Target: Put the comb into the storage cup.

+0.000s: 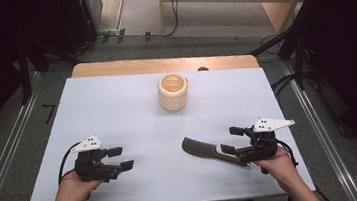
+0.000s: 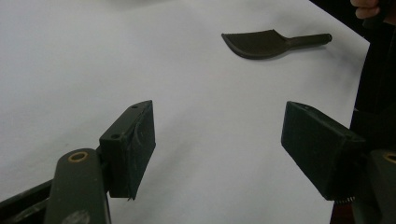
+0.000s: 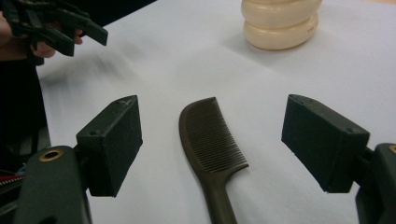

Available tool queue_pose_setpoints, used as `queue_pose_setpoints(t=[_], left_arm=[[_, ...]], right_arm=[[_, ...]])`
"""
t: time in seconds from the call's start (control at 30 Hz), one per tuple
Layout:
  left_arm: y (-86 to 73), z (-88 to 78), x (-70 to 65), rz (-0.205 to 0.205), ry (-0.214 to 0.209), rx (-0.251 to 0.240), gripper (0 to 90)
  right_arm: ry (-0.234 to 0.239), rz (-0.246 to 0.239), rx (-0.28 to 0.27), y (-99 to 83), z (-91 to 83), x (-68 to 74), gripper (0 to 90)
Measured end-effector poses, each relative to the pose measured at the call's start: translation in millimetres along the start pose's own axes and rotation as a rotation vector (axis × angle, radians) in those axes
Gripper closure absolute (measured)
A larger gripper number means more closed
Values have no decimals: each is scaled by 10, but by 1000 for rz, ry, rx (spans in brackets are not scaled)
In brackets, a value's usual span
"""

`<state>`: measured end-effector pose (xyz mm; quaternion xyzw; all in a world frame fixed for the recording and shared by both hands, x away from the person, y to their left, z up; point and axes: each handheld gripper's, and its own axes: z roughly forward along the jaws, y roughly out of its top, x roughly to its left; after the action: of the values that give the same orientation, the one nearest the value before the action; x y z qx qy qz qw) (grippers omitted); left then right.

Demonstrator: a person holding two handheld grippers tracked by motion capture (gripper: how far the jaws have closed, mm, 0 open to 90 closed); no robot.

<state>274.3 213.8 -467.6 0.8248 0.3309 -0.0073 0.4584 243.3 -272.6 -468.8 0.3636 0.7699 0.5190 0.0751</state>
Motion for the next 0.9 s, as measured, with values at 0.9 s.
queue_pose_setpoints(t=[0.9], left_arm=[[-1, -2, 4, -1, 0, 1, 269]], right_arm=[[-59, -76, 305, -163, -4, -126, 245]])
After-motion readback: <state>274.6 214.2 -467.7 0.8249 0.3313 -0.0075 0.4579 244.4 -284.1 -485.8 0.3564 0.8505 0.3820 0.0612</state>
